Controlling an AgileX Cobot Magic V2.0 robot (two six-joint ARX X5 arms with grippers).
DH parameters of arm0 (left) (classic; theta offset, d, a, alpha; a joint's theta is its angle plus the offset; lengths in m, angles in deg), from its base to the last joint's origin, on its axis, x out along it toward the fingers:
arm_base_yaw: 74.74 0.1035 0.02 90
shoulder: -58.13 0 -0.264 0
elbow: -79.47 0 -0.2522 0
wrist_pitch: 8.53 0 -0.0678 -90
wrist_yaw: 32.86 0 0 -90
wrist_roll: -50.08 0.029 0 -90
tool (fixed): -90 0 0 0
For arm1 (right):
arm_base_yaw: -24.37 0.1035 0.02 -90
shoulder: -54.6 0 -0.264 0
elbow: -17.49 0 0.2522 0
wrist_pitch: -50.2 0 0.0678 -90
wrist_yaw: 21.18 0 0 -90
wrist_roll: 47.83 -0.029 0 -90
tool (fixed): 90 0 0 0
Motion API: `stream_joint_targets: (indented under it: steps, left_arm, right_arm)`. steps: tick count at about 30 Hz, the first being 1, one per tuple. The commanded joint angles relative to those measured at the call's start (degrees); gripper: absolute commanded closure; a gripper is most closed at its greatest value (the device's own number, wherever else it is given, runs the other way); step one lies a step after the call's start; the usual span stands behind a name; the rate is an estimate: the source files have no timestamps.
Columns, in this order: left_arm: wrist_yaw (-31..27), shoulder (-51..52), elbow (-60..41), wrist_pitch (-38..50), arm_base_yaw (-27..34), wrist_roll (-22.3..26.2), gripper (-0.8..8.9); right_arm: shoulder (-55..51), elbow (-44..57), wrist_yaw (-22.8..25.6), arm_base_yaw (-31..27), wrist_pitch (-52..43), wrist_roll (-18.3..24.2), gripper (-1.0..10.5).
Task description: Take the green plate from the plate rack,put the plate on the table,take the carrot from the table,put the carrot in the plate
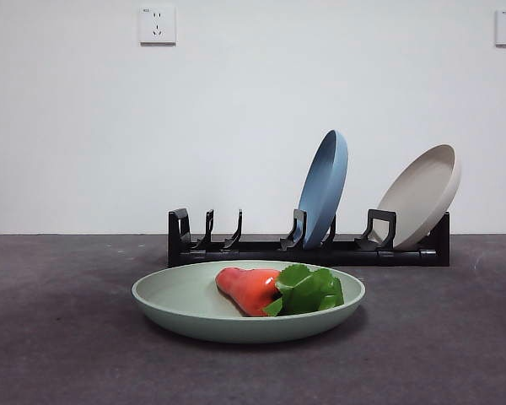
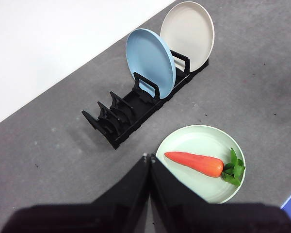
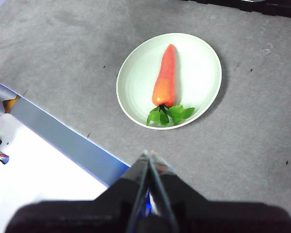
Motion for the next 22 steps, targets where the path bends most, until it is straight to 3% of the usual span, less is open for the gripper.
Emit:
stream_joint_targets:
  steps: [1, 6, 10, 12, 17, 22]
  left_arm:
    - [-0.28, 0.02, 0.04, 0.04, 0.02, -0.35, 8.17]
    - [-1.25, 0.04, 0.02, 2.27, 1.18, 0.31, 8.17]
    - [-0.72, 0.87, -0.17, 9.05, 9.03, 4.42, 8.17]
    - [3.21, 1.95, -1.60, 13.86, 15.63, 7.34, 8.17]
    - [21.05, 9.09, -13.86, 32.06, 31.69, 10.71, 8.16]
    - [24.98, 18.62, -33.73, 52.48, 42.27, 10.64, 8.16]
  right_arm:
    - [-0.24, -0.09, 0.17, 0.15, -0.28, 0.26, 9.5]
    - [-0.22, -0.09, 0.17, 0.13, -0.28, 0.26, 9.5]
    - [-0.24, -0.09, 0.17, 0.13, -0.28, 0.26, 9.5]
    - [-0.24, -0.09, 0.17, 0.15, -0.28, 0.26, 9.5]
    - [-0.24, -0.09, 0.20, 0.13, -0.28, 0.26, 9.5]
    - [-0.24, -0.09, 0.17, 0.13, -0.28, 0.26, 9.5]
